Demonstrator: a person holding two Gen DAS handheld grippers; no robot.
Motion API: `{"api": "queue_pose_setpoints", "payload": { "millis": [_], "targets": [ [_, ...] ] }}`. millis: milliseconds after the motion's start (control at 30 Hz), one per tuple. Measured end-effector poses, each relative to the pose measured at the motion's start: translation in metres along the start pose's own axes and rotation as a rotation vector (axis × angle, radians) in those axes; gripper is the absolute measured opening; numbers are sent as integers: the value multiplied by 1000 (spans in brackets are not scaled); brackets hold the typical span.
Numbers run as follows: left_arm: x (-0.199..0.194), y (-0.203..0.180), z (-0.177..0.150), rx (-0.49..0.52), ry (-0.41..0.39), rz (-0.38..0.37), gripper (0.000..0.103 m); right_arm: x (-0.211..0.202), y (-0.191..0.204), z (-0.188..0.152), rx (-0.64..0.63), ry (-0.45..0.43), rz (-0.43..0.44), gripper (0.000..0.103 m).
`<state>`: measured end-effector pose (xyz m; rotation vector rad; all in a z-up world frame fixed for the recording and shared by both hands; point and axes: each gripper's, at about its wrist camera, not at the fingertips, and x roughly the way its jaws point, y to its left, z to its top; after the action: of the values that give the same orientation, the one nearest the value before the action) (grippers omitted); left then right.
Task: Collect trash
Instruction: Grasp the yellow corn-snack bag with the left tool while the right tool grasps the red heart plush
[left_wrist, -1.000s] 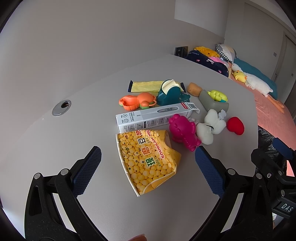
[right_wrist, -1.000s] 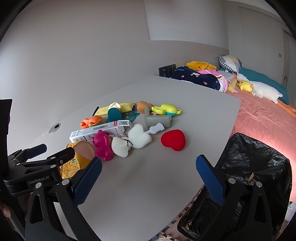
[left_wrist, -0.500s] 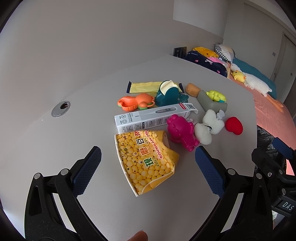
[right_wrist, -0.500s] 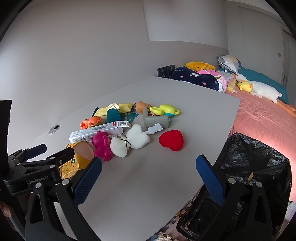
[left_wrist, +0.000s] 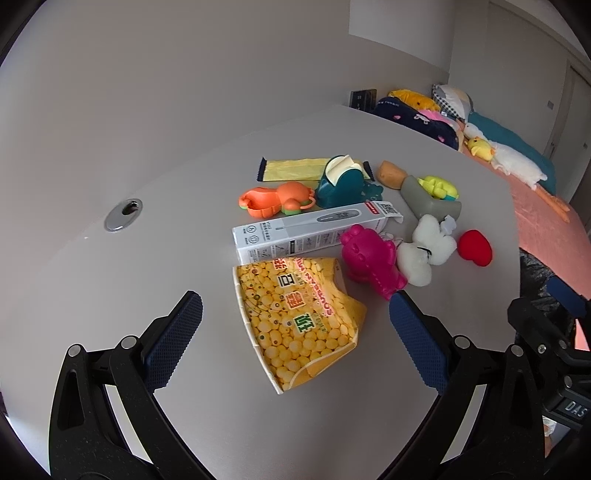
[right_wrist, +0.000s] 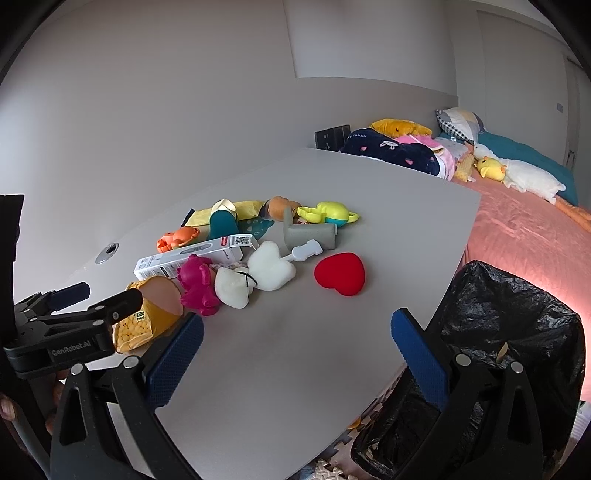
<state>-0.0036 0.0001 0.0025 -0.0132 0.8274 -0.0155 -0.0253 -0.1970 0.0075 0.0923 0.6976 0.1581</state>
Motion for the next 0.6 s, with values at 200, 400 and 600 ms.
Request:
{"api": "queue_pose_setpoints", "payload": {
  "millis": [200,400,600],
  "targets": [
    [9,-1,1,-44,46,-40,66,6,-10,-2,18,5,17,101],
    [30,-8,5,-89,87,-40,42,10,-22,-2,33,8,27,101],
    [41,-8,11,-113,106,-56,38,17,-31,0,40,5,47,101]
  ]
}}
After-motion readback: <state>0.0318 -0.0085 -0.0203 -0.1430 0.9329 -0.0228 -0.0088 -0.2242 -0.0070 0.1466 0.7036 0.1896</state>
